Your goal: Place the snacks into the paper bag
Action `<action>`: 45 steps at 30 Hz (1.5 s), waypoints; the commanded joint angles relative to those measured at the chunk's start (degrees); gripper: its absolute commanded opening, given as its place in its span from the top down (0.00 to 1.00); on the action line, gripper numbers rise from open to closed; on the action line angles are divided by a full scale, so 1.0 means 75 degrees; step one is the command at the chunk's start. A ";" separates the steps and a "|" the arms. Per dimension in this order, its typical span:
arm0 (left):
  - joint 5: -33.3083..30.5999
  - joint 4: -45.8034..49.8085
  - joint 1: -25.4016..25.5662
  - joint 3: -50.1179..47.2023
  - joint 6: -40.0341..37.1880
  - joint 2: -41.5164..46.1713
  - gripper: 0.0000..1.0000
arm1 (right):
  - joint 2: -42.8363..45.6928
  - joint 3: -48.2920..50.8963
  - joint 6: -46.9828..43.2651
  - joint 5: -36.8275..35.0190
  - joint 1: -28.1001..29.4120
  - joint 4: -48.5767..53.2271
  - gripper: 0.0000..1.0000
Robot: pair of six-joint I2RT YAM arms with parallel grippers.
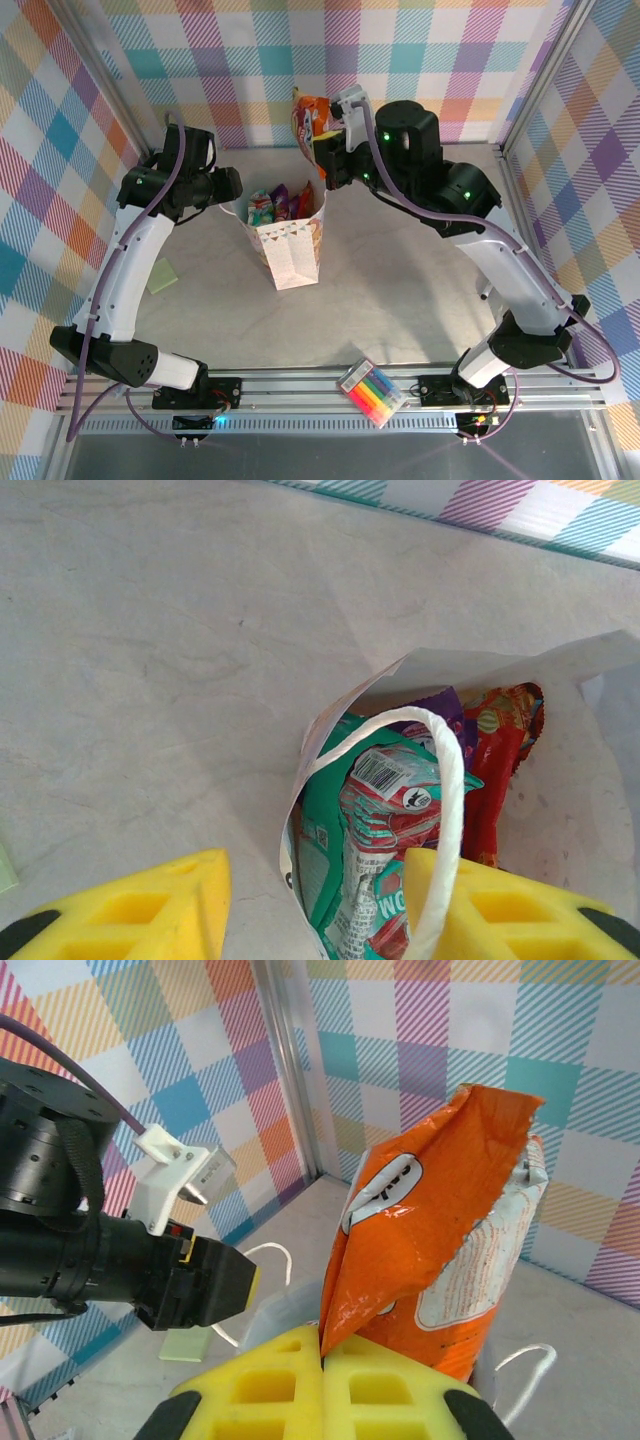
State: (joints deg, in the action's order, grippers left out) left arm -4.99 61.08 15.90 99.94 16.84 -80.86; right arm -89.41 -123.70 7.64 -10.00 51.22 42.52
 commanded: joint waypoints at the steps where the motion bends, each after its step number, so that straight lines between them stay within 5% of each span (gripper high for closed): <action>1: 0.0067 -0.0084 -0.0127 -0.0025 -0.0078 0.0187 0.51 | 0.0089 -0.0266 0.0018 0.0345 0.0103 -0.0528 1.00; 26: 0.0100 -0.0093 -0.0185 0.0170 -0.0136 0.0046 0.51 | -0.1537 -0.1560 0.0350 -0.0184 0.0074 0.1851 1.00; 33: 0.0168 -0.0117 -0.0221 0.0119 -0.0148 -0.0001 0.51 | -0.1864 -0.1613 0.0977 0.0860 -0.0518 0.2320 1.00; 45: 0.0236 -0.0163 -0.0299 0.0104 -0.0204 -0.0076 0.51 | -0.2352 -0.1893 0.1149 0.0977 -0.0771 0.2627 1.00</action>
State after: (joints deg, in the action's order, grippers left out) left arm -3.88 60.86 14.79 99.96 16.58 -81.06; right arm -107.48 -135.13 15.11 -4.36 45.54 62.72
